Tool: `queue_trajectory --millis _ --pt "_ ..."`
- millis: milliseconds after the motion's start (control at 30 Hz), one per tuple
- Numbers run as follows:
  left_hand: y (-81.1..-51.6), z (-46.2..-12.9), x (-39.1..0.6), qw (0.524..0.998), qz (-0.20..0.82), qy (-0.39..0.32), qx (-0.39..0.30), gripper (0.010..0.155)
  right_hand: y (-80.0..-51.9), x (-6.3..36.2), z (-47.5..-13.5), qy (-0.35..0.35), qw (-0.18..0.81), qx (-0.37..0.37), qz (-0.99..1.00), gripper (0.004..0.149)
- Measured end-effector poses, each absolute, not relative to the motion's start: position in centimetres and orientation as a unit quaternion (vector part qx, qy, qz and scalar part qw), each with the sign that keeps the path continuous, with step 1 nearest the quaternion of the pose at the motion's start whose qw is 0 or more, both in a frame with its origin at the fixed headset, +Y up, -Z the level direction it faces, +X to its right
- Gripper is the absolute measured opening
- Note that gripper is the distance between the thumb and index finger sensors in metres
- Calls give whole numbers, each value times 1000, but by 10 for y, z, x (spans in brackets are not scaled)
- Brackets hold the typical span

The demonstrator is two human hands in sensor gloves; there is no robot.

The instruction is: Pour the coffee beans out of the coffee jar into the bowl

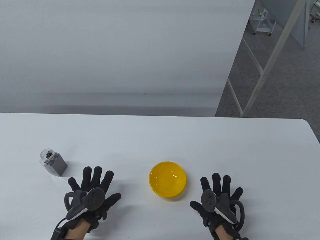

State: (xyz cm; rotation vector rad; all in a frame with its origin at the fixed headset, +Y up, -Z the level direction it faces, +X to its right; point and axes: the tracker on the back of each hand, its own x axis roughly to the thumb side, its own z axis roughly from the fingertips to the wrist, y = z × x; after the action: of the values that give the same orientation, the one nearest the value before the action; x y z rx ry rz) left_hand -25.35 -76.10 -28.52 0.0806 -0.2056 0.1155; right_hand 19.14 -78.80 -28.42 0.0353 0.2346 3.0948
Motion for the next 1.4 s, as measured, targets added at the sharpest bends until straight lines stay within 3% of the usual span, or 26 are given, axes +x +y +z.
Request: queue_trajectory --millis 867,1400 --pt "-763 -285 -262 993 75 -81 28 98 -789 196 -274 58 10 7 998 94" --pt "-753 -277 -273 989 102 -75 77 96 -781 202 -267 46 22 -2 999 93"
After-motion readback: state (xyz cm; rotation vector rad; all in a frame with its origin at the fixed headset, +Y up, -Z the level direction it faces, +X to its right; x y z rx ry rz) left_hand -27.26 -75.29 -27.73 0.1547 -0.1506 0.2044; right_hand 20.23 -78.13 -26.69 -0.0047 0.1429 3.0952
